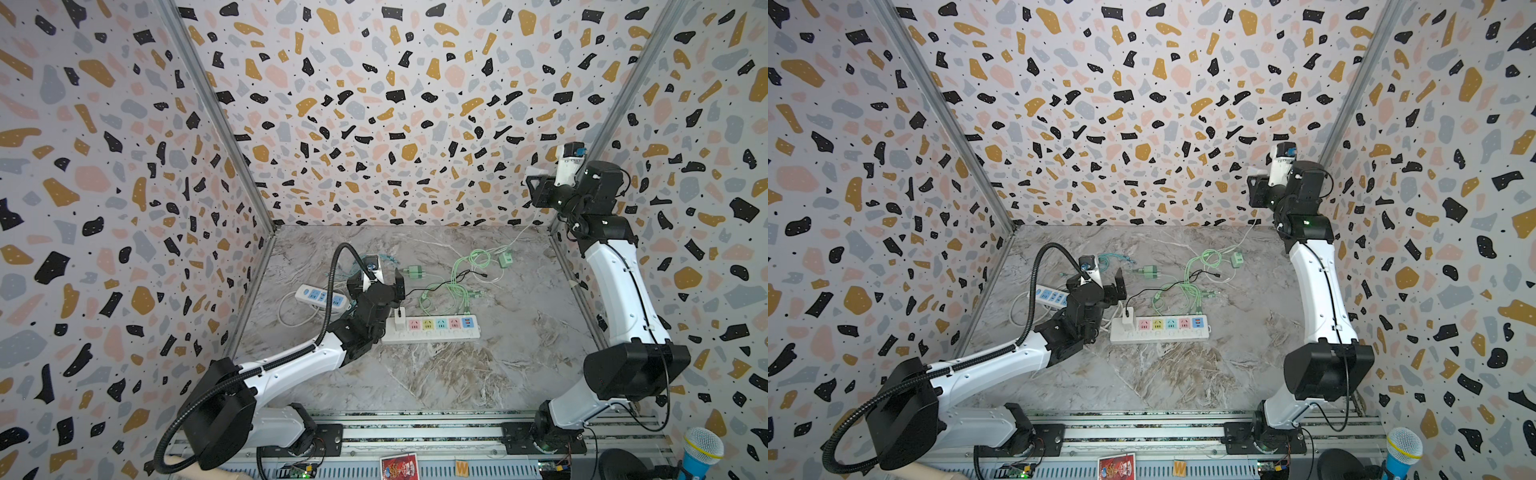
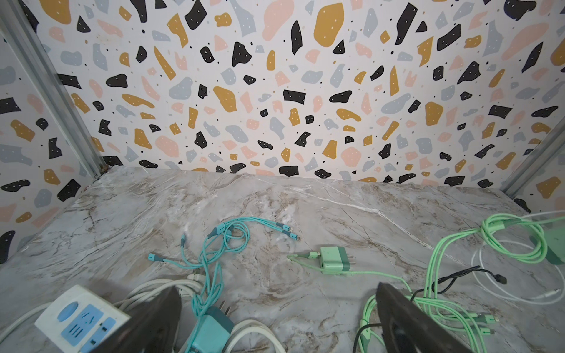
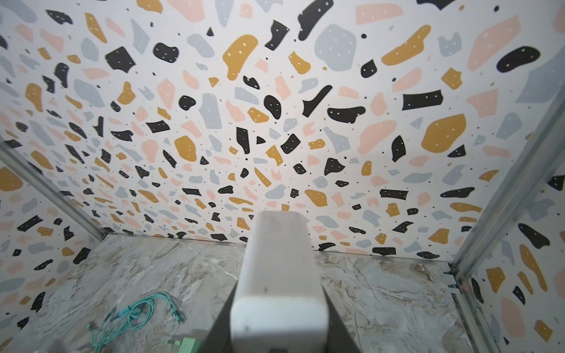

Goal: Insert plugs into power strip
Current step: Pick up the power cord from the top-right of the table, then pick up the plug from the middle-right of the table.

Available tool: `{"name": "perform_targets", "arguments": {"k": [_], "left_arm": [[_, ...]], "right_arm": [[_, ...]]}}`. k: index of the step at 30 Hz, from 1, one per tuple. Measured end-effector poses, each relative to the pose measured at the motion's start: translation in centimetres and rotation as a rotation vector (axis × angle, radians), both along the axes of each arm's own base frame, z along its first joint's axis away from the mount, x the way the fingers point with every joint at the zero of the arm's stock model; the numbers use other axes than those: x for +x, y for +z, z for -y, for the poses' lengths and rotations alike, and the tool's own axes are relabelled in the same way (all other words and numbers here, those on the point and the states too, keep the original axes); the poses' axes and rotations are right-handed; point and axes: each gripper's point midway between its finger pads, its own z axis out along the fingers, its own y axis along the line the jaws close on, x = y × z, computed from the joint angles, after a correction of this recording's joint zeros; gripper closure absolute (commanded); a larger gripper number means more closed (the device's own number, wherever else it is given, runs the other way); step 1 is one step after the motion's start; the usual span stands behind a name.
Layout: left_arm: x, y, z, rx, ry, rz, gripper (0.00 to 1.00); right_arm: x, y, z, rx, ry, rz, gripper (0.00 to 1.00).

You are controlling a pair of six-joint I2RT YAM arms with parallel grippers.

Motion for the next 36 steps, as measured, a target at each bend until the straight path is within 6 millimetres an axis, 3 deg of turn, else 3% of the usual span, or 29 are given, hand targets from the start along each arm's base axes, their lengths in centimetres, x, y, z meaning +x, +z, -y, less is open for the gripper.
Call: {"name": "perform_targets", "arguments": {"k": [5, 9, 14, 17, 22, 25, 27, 36], "left_arm": [[-0.1, -0.2, 0.3, -0.004, -0.022, -0.005, 0.03], [-0.1, -0.1, 1.2, -0.016, -0.071, -0.001, 0.06], [0.7, -0.9, 4.0, 0.012, -0.176, -0.001, 0.09], [1.8, -1.3, 6.4, 0.048, -0.241, -0.013, 0.11], [3.7, -0.1, 10.1, 0.043, -0.328, 0.012, 0.15], [4.4, 0.4, 11.8, 0.027, -0.371, 0.021, 0.16], [4.7, 0.3, 12.7, 0.021, -0.398, 0.019, 0.18], [5.7, -1.6, 15.7, 0.026, -0.473, -0.019, 0.23]], "right_arm": [[-0.5, -3.0, -1.3, 0.004, 0.061, -0.056, 0.73], [-0.5, -7.4, -1.8, 0.034, 0.089, -0.159, 0.73], [-1.1, -12.7, -2.3, 0.098, 0.082, -0.302, 0.74], [-2.3, -16.9, -2.7, 0.11, 0.063, -0.398, 0.74], [-5.0, -24.7, -2.8, 0.083, -0.006, -0.57, 0.75], [-6.1, -28.2, -1.3, 0.045, -0.097, -0.643, 0.75], [-6.2, -29.3, 0.1, 0.01, -0.171, -0.668, 0.75], [-5.4, -30.3, 8.1, -0.204, -0.566, -0.654, 0.75]]}}
